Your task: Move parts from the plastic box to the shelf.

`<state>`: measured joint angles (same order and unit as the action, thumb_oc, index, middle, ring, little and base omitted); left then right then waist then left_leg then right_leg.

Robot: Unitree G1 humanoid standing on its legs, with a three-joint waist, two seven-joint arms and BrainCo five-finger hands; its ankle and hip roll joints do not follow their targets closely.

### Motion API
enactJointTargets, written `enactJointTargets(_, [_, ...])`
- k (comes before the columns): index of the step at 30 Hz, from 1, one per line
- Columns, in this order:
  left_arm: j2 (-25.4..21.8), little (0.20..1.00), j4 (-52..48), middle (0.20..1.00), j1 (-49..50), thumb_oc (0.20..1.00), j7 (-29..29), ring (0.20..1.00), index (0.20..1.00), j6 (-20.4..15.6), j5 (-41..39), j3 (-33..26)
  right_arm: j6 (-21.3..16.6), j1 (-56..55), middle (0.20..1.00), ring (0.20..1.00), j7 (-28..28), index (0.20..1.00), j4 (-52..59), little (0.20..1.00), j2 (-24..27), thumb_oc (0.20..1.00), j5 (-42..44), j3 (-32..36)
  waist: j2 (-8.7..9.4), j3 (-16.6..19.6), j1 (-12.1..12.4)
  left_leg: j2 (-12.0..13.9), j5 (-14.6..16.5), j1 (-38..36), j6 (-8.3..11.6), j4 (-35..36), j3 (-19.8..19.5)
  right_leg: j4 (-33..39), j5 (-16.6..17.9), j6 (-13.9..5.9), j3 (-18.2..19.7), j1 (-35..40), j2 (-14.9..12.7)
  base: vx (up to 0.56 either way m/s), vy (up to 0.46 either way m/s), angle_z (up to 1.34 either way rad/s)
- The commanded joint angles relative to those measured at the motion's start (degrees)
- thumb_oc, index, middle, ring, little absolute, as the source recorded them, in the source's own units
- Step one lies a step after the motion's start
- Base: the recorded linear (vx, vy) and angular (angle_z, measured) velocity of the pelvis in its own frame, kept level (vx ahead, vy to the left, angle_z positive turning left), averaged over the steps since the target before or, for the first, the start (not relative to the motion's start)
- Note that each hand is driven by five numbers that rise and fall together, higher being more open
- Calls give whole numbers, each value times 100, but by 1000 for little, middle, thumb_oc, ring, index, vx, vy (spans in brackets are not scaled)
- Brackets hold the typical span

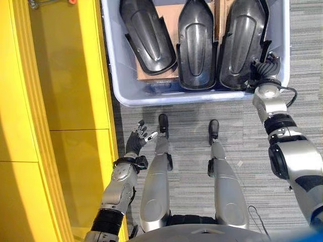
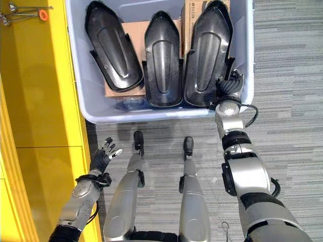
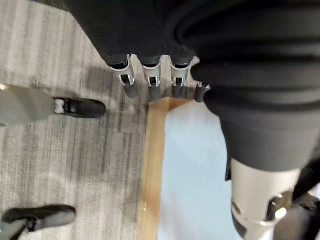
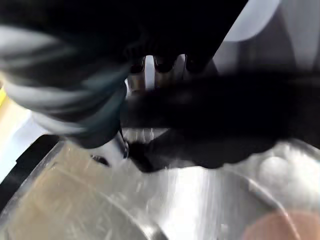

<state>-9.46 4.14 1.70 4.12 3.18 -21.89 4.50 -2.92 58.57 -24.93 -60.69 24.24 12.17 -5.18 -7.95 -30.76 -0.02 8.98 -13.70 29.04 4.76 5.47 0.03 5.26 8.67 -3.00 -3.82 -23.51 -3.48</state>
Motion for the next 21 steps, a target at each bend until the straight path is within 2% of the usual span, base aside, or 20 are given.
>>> enactJointTargets(1, [-37,1000,-296,1000,35,1000,46,1000,1000,-168,-26,-13,450,-419,200,200,488,200,-385,200,-206,200,53,-538,-222,97,191,360,797,-356,-4,-47,-21,-270,-150,30,255,96,-517,-7,29,4])
enactJointTargets(9, [14,1000,-238,1000,-45,1000,89,1000,1000,-144,-32,-83,449,-516,200,200,432,200,264,200,-177,200,-70,-591,-106,97,152,381,825,-534,-6,-47,4,-203,-145,29,227,297,-496,0,0,0])
enactJointTargets(10, [-11,1000,-200,1000,-102,1000,117,1000,1000,-131,-27,-138,459,-719,200,200,349,200,1120,200,-173,200,-178,-462,-18,97,99,387,842,-672,0,-47,24,-175,-148,38,219,415,-484,-31,0,-1])
enactJointTargets(14, [-66,1000,-156,1000,-137,1000,115,1000,1000,-99,27,-189,446,-1112,200,200,232,200,2286,200,-256,200,-162,-26,53,97,15,395,827,-919,3,-47,62,-184,-174,53,218,605,-470,-10,0,0])
enactJointTargets(21, [-73,1000,-34,1000,-145,1000,73,1000,1000,-65,20,-253,366,-1426,200,200,233,200,3719,200,-289,200,-426,303,138,97,-64,378,834,-1506,-10,-47,109,-127,-265,102,194,1111,-439,-1,-1,0])
